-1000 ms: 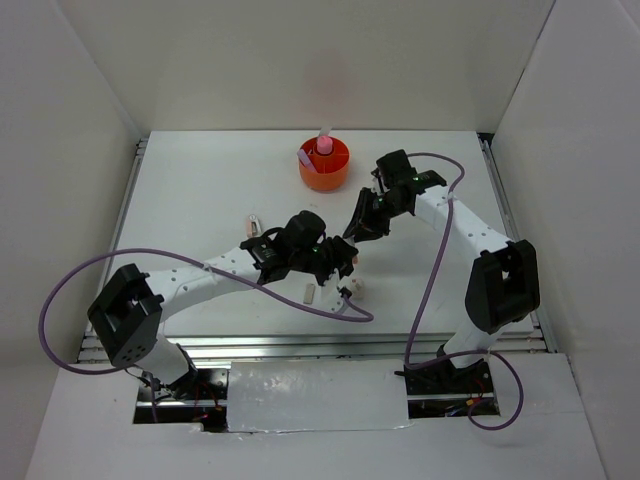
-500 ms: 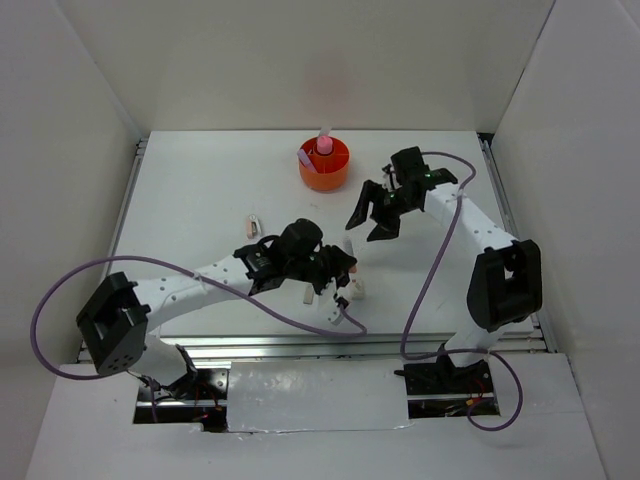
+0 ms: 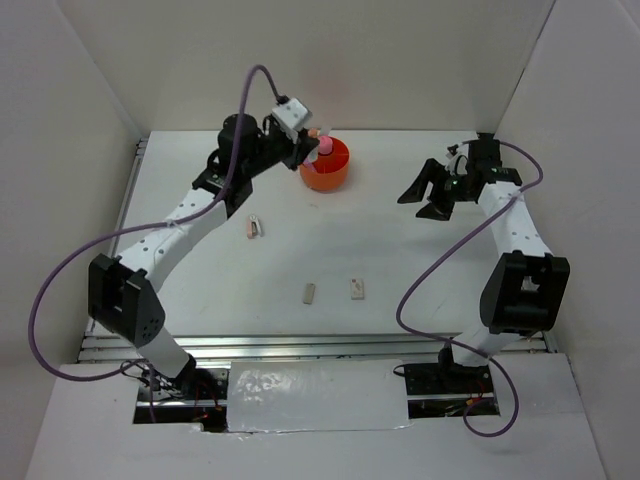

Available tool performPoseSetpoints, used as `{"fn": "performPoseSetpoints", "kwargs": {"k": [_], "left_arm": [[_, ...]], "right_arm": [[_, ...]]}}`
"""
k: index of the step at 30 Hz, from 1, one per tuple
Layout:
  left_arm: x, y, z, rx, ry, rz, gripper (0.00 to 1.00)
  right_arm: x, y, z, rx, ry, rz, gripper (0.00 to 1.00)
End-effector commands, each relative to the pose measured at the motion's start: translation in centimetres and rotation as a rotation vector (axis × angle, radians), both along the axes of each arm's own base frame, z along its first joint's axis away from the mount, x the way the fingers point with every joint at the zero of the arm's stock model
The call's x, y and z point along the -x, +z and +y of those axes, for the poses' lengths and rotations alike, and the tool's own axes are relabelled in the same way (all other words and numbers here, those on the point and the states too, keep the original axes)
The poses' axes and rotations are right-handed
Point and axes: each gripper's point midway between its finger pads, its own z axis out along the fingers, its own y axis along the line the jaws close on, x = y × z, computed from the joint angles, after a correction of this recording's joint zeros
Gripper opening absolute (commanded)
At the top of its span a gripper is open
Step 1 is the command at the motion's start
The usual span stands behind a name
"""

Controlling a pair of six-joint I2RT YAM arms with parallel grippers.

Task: Sort the stationery into containers
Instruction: Place the stationery into the container

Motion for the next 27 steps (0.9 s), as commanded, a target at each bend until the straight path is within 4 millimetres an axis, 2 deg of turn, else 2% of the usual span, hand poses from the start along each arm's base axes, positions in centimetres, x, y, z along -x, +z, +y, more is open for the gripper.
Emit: {"fn": "performPoseSetpoints", "kwargs": {"k": [1, 3, 4, 5, 10, 13, 18, 27], "left_arm": [[-3.6, 1.1, 0.8, 0.301, 0.096, 0.140, 0.00], [-5.5, 1.0, 1.6, 0.348, 0.139, 0.140, 0.00], [-7.1, -0.6, 2.0, 0.351, 0.168, 0.175, 0.00], [-7.9, -0.1, 2.1, 0.362, 0.177, 0.172, 0.00], [-12.1, -2.6, 3.2, 0.420, 0.211, 0.243, 0.00], [-13.9, -4.0, 4.2, 0.446, 0.241, 0.267, 0.00], [-15.5, -5.8, 4.3, 0.430, 0.254, 0.275, 0.00], [-16.3, -7.9, 4.0, 0.420, 0.254, 0.306, 0.00]], "right_arm": [[0.0, 2.2, 0.6, -0.032, 0.067, -0.128, 0.77], [0.1, 1.8, 0.3, -0.029, 0.060, -0.124, 0.77], [0.2, 1.7, 0.0, -0.029, 0.056, -0.126, 0.77], [0.2, 1.6, -0.1, -0.028, 0.054, -0.124, 0.77], [0.2, 0.9, -0.7, -0.032, 0.046, -0.096, 0.76], [0.1, 0.6, -0.9, -0.037, 0.042, -0.089, 0.76], [0.0, 0.0, -0.9, -0.059, 0.055, -0.064, 0.76], [-0.5, -0.6, -0.9, -0.075, 0.057, -0.040, 0.76]]}}
